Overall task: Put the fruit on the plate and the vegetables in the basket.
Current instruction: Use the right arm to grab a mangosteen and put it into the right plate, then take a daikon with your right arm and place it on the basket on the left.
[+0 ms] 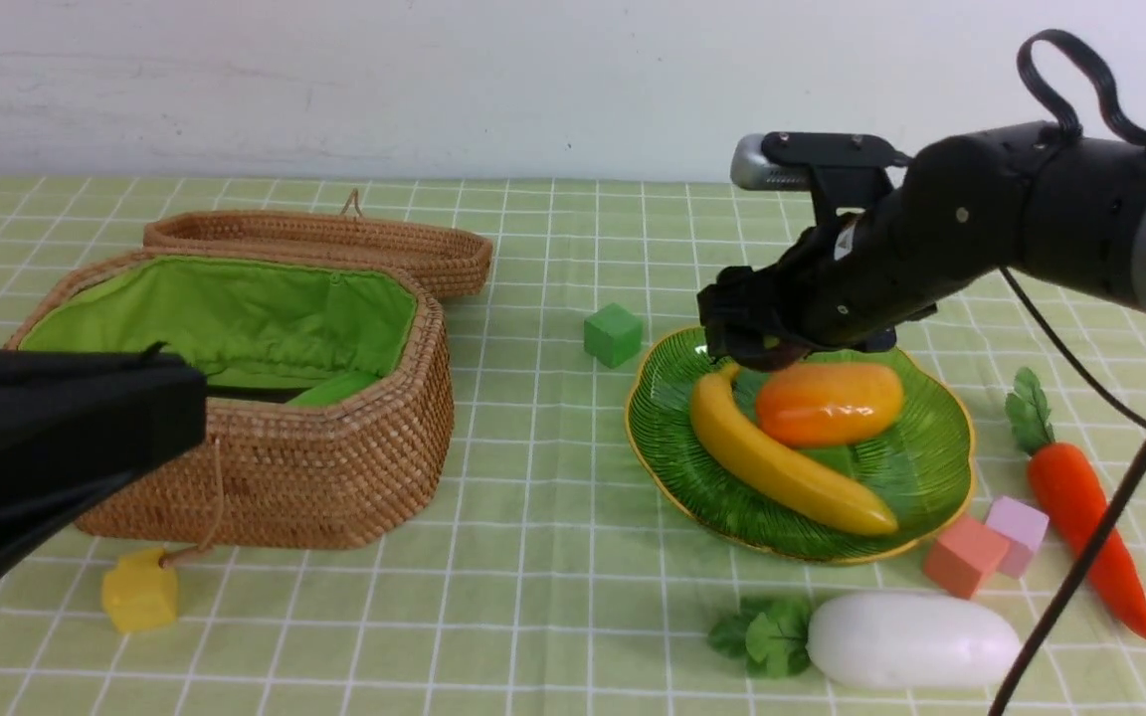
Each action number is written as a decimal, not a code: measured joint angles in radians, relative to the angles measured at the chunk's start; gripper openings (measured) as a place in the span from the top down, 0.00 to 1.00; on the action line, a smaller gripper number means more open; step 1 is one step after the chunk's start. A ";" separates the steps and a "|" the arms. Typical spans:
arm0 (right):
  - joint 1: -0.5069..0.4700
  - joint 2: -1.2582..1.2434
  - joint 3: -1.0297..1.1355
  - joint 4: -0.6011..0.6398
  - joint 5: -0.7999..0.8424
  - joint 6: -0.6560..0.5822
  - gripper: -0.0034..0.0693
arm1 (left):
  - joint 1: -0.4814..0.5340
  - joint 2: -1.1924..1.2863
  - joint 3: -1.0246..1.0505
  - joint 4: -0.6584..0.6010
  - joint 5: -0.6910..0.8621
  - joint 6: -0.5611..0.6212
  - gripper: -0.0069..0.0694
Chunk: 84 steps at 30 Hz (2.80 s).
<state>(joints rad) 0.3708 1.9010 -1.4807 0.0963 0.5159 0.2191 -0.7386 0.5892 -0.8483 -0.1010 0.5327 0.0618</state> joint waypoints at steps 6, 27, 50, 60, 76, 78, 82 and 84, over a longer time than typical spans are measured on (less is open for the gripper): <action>-0.002 0.048 0.000 -0.017 -0.064 0.000 0.16 | 0.000 0.000 0.000 -0.001 0.030 -0.001 0.92; -0.002 -0.141 -0.067 -0.055 0.387 -0.145 0.33 | 0.000 0.000 0.000 -0.023 0.050 -0.004 0.91; -0.001 -0.492 0.583 0.021 0.338 -0.929 0.32 | 0.000 0.000 0.000 -0.119 0.370 0.184 0.90; -0.001 -0.306 0.584 0.010 0.137 -1.044 0.05 | 0.000 0.000 0.000 -0.147 0.350 0.217 0.90; -0.001 -0.194 0.581 -0.001 0.102 -1.045 0.23 | 0.000 0.000 0.000 -0.149 0.348 0.217 0.90; -0.001 -0.194 0.581 0.004 0.102 -1.046 0.23 | 0.000 0.000 0.000 -0.148 0.348 0.217 0.90; -0.002 -0.193 0.581 0.016 0.103 -1.048 0.23 | 0.000 0.000 0.000 -0.146 0.347 0.214 0.89; -0.002 -0.193 0.580 0.016 0.103 -1.048 0.23 | 0.000 0.000 0.000 -0.146 0.342 0.211 0.89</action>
<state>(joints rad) 0.3687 1.7081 -0.9005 0.1126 0.6184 -0.8287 -0.7386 0.5892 -0.8483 -0.2470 0.8747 0.2730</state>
